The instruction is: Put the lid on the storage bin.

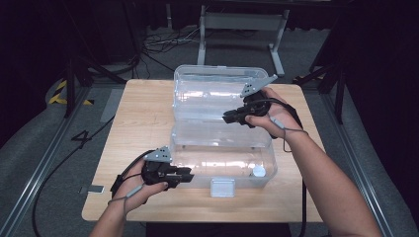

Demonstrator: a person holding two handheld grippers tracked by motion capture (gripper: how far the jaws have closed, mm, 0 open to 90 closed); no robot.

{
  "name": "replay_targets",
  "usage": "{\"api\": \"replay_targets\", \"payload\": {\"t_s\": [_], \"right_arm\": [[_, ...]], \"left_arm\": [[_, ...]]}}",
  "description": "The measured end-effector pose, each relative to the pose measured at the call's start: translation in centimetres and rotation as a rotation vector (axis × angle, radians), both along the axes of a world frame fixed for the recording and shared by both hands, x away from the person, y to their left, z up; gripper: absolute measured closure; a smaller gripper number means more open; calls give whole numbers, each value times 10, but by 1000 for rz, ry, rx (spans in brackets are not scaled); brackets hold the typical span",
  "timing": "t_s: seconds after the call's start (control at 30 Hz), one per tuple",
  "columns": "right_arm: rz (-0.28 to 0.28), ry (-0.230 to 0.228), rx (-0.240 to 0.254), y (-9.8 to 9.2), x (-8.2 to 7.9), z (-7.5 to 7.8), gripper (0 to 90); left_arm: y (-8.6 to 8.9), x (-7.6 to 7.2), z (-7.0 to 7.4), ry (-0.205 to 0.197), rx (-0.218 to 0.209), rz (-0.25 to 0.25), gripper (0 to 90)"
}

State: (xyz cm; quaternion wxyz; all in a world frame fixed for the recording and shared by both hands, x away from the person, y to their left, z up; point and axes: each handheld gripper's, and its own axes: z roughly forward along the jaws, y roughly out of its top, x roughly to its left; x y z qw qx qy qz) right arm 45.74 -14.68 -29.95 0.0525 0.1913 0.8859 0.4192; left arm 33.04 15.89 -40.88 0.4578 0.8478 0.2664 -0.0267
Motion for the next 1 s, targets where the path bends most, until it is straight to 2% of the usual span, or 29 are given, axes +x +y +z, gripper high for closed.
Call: {"api": "replay_targets", "payload": {"t_s": [0.47,0.53,0.63,1.0], "right_arm": [[16,-2,0,-2,-11,0,816],[17,-3,-1,-2,-13,0,817],[20,-4,-2,-3,-15,0,818],[28,-4,0,-3,-23,-1,820]], "left_arm": [[-1,0,-2,11,-15,4,709],[-4,0,-4,10,19,-8,679],[-5,0,-4,4,27,-9,674],[-5,0,-4,1,25,-13,676]]}}
